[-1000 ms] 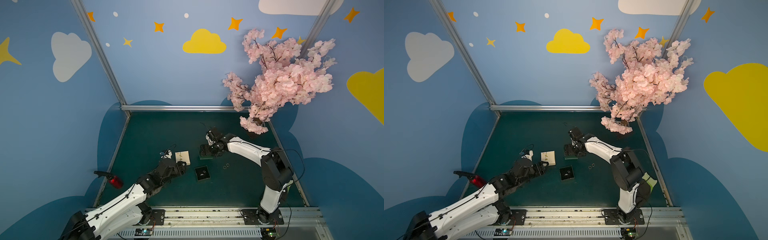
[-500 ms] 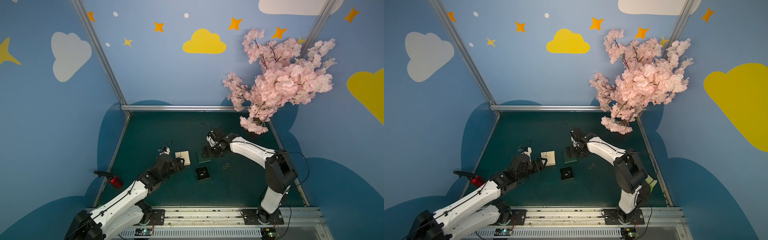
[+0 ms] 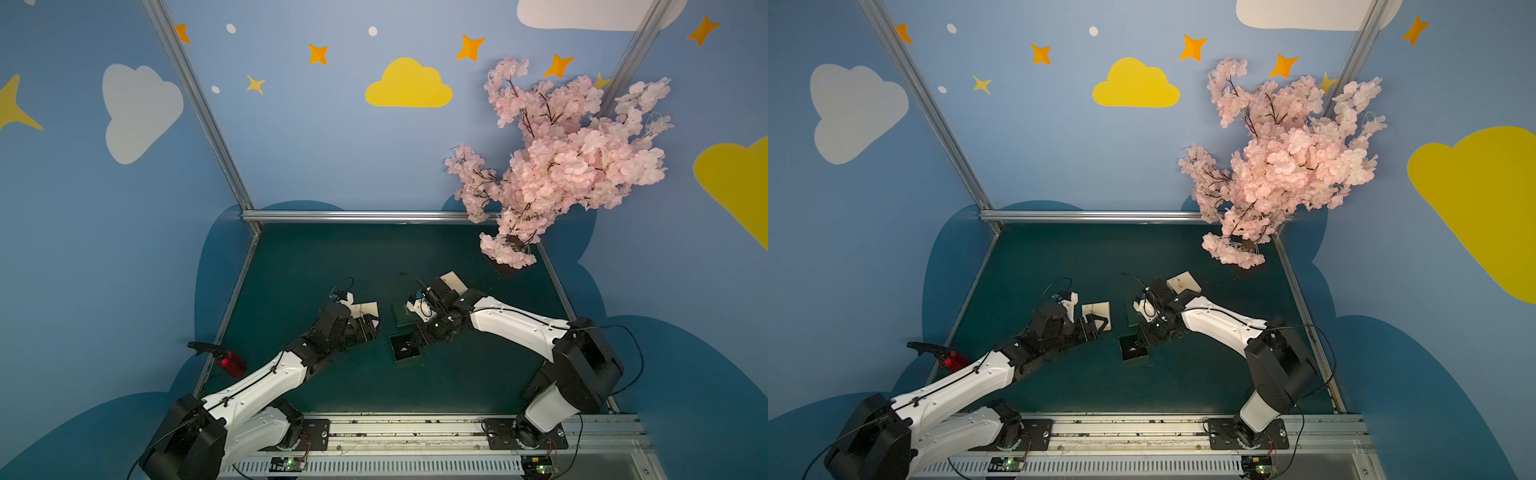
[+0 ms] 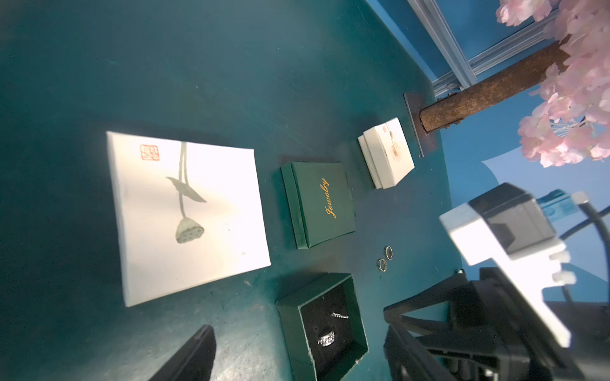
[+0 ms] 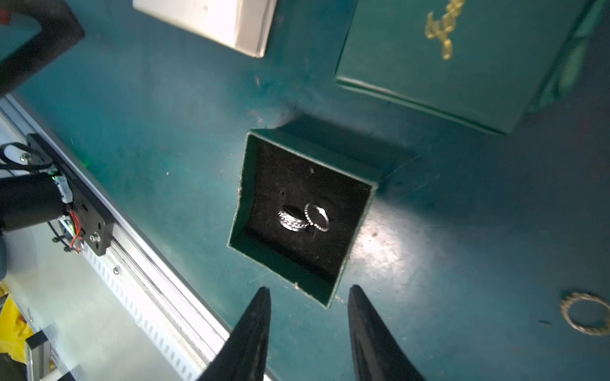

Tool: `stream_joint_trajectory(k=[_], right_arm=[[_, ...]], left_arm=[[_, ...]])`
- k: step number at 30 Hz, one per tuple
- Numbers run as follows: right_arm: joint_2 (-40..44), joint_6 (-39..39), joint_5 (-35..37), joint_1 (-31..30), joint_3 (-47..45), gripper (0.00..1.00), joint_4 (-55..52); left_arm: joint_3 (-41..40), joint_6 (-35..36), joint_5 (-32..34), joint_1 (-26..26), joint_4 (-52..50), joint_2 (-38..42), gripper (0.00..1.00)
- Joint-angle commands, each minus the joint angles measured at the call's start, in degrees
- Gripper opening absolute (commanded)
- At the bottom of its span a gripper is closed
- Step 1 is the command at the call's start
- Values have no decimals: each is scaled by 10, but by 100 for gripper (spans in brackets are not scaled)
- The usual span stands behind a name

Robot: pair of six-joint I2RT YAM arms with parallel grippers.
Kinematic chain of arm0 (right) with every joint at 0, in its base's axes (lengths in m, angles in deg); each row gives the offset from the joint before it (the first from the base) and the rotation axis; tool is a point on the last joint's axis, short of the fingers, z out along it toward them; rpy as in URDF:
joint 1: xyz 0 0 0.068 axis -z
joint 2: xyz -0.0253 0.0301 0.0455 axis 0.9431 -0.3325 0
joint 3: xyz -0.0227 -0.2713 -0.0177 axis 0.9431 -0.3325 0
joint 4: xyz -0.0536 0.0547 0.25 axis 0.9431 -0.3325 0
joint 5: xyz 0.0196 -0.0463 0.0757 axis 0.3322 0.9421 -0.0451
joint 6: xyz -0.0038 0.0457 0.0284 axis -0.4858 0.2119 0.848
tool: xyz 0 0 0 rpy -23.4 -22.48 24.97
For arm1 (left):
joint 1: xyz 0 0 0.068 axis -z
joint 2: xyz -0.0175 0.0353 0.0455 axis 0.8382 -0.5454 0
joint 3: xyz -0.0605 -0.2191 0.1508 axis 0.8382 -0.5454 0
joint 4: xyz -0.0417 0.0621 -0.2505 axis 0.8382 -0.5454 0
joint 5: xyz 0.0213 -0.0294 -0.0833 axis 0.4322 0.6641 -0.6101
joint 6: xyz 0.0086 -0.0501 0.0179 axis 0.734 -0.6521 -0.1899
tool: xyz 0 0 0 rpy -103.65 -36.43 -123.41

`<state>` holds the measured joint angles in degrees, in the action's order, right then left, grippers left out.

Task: Take the rings out of the lift-off lid box
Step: Place the lid at the center of the board, then take out the ring from the jewelry box.

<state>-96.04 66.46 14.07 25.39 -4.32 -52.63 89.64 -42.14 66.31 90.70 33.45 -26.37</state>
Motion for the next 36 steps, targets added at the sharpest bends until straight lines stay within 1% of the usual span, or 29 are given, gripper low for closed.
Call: stream_joint_trajectory(k=[1,4,5,16,22,32,36], right_arm=[[16,-3,-8,-6,-13,42,38],[10,5,4,-11,-15,35,49],[8,4,7,-12,-13,34,53],[-43,-7,34,-24,18,32,52],[-59,-12,37,-27,24,30,51],[-79,-16,59,-36,35,30,46],[-84,-16,66,-39,39,28,43]], left_arm=[[1,-3,-14,-2,8,-4,82],[-1,-4,-13,-2,6,-6,82],[-3,-4,-13,-2,6,-6,82],[-17,-19,-7,-2,12,-6,82],[-20,-21,-4,-2,15,-13,82],[-23,-25,-6,-3,22,-23,82],[-25,-26,-5,-2,20,-21,82]])
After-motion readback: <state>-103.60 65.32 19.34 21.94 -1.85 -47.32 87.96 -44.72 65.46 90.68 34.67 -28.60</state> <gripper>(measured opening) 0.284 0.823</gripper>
